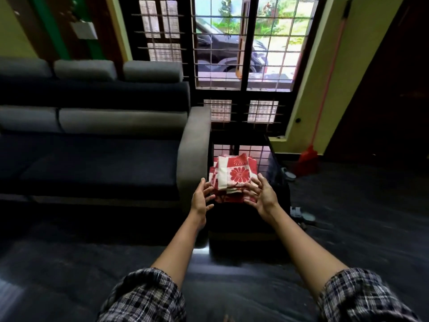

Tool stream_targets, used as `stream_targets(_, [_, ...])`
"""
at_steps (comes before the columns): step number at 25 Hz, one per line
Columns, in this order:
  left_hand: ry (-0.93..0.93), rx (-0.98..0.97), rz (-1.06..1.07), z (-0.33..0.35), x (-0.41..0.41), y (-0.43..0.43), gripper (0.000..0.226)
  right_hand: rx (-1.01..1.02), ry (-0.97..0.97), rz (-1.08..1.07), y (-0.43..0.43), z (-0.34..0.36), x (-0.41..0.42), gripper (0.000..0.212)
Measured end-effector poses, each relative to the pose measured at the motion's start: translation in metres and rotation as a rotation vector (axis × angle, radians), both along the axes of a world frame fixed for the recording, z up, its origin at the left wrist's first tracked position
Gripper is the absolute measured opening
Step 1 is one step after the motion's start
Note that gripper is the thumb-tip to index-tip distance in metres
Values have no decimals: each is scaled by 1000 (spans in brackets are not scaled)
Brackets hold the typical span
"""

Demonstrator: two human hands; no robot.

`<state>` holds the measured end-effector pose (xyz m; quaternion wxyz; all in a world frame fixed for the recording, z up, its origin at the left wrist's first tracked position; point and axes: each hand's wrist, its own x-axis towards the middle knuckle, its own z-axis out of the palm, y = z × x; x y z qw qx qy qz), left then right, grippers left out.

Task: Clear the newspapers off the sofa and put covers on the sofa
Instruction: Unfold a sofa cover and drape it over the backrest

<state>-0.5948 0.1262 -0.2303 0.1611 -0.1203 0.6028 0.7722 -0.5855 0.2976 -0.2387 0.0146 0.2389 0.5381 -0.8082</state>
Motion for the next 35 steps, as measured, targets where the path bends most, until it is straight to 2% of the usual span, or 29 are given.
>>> stream_targets(6, [-95,8,-25,-18,-106,54,45,18,-96,-29,52,-21,-104,51])
stream_targets(20, [-373,-124,-105,-153,-322,113,48,115,-441,-97,115,-140,-287,31])
stream_targets(23, [-457,-181,-94,-185,-353,114,49,156,-502,-21,110,-172,-319,35])
stream_targets(26, [-554,-212,-79,-213,-369,116,45,219,-558,101,99,-200,-339,28])
stream_targets(30, [-605,-356,-32,-243,-379,115,35,382,-587,247,97,-230,-364,30])
stream_targets(35, [-706,-412,6,-290,-398,124,36,503,-596,384,103,-271,-384,27])
